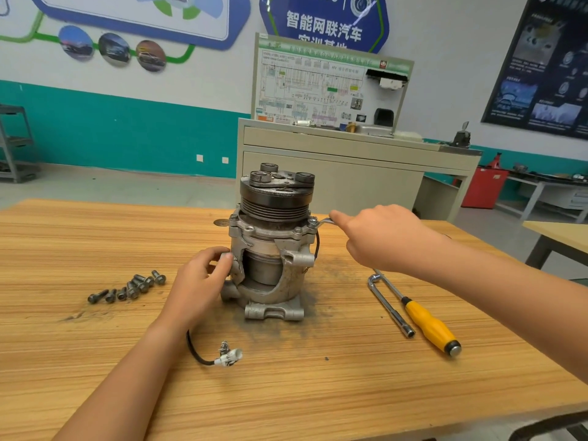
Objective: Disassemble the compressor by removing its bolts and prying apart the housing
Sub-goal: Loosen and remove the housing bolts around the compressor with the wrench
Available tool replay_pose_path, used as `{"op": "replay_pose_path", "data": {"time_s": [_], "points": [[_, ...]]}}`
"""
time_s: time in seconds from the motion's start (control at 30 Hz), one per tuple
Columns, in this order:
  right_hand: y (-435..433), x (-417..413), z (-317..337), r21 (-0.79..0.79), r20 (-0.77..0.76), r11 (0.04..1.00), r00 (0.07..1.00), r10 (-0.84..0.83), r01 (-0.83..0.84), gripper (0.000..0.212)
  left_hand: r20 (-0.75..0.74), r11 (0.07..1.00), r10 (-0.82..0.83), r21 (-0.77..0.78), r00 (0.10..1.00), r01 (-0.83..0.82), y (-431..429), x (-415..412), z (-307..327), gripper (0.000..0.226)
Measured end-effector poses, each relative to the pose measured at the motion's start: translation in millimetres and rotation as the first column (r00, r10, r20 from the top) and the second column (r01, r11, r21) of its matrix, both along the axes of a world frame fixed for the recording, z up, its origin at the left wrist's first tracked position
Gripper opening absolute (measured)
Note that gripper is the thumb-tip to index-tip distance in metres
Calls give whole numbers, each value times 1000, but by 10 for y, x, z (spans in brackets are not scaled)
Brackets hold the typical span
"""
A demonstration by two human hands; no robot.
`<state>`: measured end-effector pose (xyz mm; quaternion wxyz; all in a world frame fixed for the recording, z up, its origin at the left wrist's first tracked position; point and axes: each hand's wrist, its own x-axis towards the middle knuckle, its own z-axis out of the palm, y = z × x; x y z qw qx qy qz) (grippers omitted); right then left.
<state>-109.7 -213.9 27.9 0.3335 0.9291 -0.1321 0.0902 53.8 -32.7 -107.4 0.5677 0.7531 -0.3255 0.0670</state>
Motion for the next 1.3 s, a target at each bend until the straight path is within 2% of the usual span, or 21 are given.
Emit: {"op": "replay_pose_path", "data": {"time_s": [0.33, 0.47, 0.6, 0.73, 0.87, 0.93, 1.0, 1.1, 1.2, 1.3], "points": [[-163, -21, 70, -19, -36, 995, 995, 98, -98, 50, -22, 1000, -3, 8, 1000, 3, 13, 14, -17, 14], [-328, -15, 20, -87, -40, 984, 988, 152, -155, 51, -34, 1000, -9, 6, 999, 9, 12, 25, -14, 15], [-543, 91, -14, -79, -66, 972, 974, 218, -223, 48, -35, 1000, -12, 6, 999, 12, 12, 37, -19, 15], [-654, 211, -13, -134, -73, 958, 966, 247, -255, 54, -40, 1000, -7, 17, 999, 7, 13, 56, -18, 15], [-678, 347, -102, -159, 41, 952, 962, 269, -260, 42, -45, 1000, 0, 23, 999, 1, 16, 49, -15, 14], [-731, 424, -170, -197, 235, 898, 871, 432, -393, 35, -50, 1000, 0, 15, 999, 1, 15, 39, -12, 13], [-713, 508, -221, -213, 382, 859, 770, 512, -466, 28, -61, 1000, -5, -3, 998, 5, 12, 25, -10, 12], [-586, 681, -289, -139, 433, 864, 756, 492, -483, 21, -73, 1000, -12, -16, 997, 11, 14, 20, -11, 13], [-525, 811, -285, -51, 402, 858, 776, 487, -512, 24, -97, 999, -28, -33, 995, 24, 10, 15, -19, 15], [-554, 780, -219, -2, 398, 904, 829, 393, -427, 30, -108, 999, -37, -37, 993, 33, 3, 6, -20, 15]]}}
